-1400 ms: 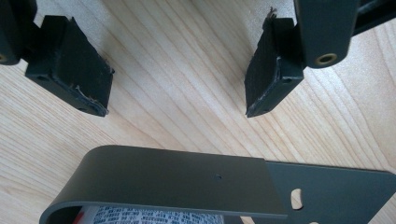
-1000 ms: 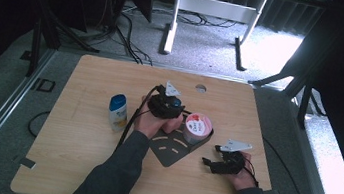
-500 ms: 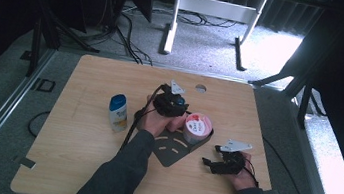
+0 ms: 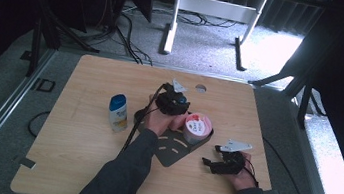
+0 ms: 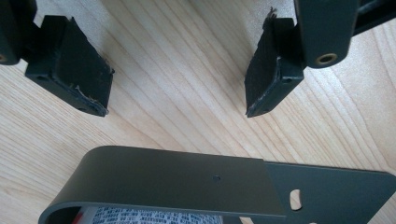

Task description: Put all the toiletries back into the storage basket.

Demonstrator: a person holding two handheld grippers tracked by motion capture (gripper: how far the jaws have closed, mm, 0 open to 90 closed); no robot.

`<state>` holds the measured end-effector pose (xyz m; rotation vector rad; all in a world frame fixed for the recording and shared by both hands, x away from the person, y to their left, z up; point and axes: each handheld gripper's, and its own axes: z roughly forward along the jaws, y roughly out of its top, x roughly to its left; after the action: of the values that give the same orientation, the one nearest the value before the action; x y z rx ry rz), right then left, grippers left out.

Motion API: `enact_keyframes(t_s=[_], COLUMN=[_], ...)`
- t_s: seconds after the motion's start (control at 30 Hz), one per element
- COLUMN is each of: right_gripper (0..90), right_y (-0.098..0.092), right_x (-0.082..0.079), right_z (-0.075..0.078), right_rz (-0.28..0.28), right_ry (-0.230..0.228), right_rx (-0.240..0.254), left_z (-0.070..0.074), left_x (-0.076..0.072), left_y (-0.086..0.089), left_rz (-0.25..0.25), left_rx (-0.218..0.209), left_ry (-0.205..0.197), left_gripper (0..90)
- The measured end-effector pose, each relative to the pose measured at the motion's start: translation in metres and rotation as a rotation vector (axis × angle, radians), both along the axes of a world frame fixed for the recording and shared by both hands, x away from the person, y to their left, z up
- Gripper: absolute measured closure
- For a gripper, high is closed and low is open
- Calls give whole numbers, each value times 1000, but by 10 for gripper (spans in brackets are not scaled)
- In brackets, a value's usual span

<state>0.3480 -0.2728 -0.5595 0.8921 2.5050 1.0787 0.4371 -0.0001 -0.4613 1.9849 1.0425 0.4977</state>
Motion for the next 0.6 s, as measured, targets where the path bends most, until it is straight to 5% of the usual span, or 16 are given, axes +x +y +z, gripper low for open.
enact_keyframes(t_s=[0.6], right_gripper=[232], right_y=[0], right_x=[0], right_z=[0], right_rz=[0], right_ry=[0], right_rx=[0], left_z=[-1], left_x=[-1], left_y=[-2], left_rz=[25], left_rx=[-14], left_ry=[-9], left_gripper=[530])
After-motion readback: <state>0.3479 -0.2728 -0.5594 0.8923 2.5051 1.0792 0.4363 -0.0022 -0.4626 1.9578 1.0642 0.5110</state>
